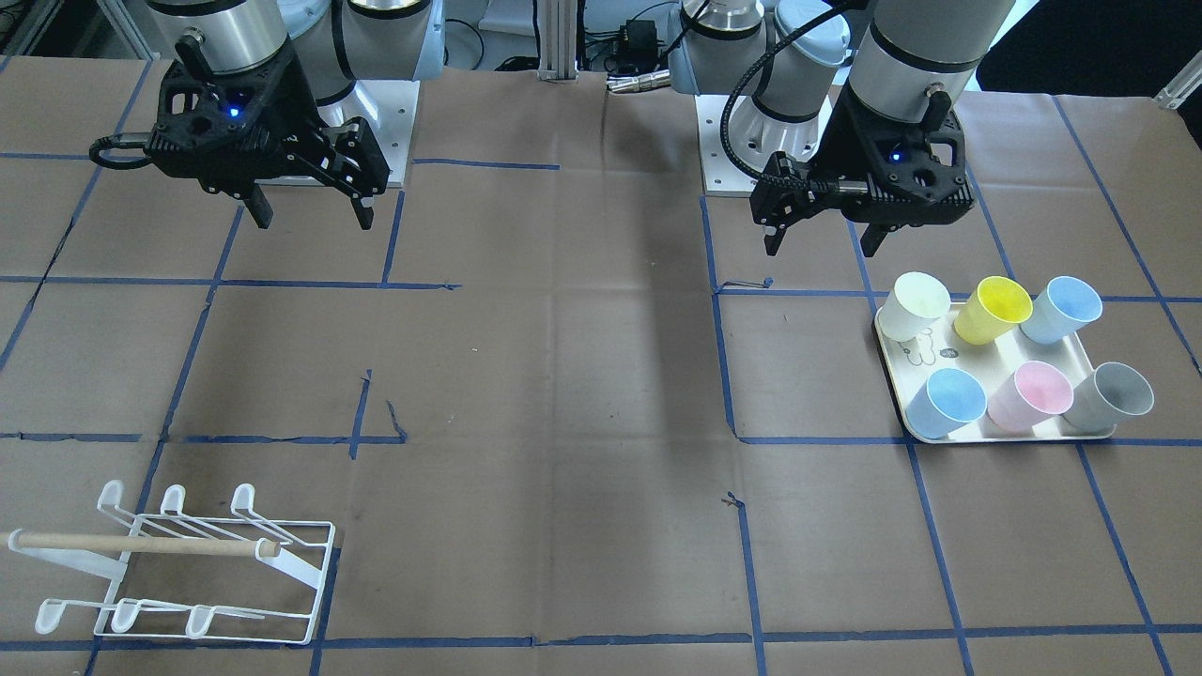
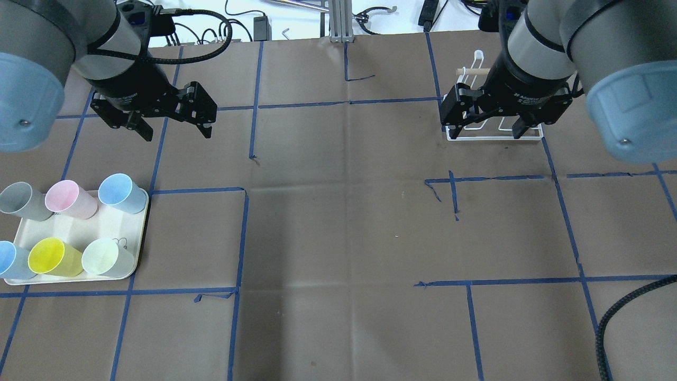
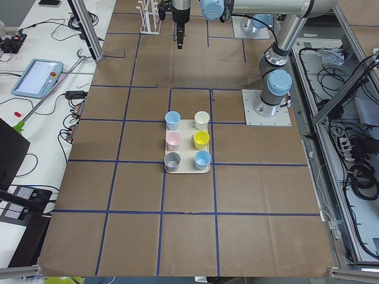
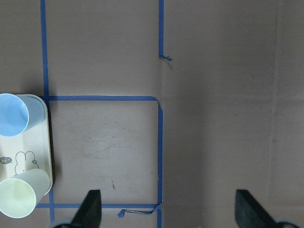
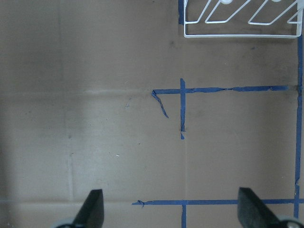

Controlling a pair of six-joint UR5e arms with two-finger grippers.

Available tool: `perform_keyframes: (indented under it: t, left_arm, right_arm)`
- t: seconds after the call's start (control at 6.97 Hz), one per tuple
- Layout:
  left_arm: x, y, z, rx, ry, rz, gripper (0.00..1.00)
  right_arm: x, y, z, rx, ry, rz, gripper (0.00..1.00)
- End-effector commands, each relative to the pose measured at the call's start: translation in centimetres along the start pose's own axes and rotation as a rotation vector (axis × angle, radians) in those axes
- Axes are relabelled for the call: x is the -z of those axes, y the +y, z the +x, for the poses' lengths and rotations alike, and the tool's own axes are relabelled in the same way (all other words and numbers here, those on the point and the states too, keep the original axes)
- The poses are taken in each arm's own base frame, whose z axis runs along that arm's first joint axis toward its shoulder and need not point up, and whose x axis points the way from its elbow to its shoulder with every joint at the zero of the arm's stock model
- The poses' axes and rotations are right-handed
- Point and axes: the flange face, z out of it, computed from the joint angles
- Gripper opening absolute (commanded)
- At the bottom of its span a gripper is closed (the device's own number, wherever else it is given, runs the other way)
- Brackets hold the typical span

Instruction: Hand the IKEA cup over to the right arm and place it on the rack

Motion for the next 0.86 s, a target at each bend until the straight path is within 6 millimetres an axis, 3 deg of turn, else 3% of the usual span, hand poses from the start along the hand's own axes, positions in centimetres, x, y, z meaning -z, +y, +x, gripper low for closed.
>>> perform_keyframes:
  t: [0.0,0.29,0.57,0.72]
  left_arm:
    - [0.0,-0.3,-1.6,-0.082,-0.01,-0.007,1.0]
    - [-0.2,-1.1,-10.7,-0.076,-0.007,-0.014,1.0]
    - [-0.5,-0.4,-19.7,-0.043,-0.01,-0.031,1.0]
    - [-0.7,0.1,-22.3,-0.044,-0.006,-0.032,1.0]
  right_arm:
    - [0.0,0.0,0.0,-0.001,-0.001,0.0,1.0]
    - [0.0,0.0,0.1,-0.001,0.004,0.0,1.0]
    - [-0.1,-0.1,0.1,-0.001,0.004,-0.002,1.0]
    - [-0.1,-0.1,0.1,-0.001,0.004,-0.002,1.0]
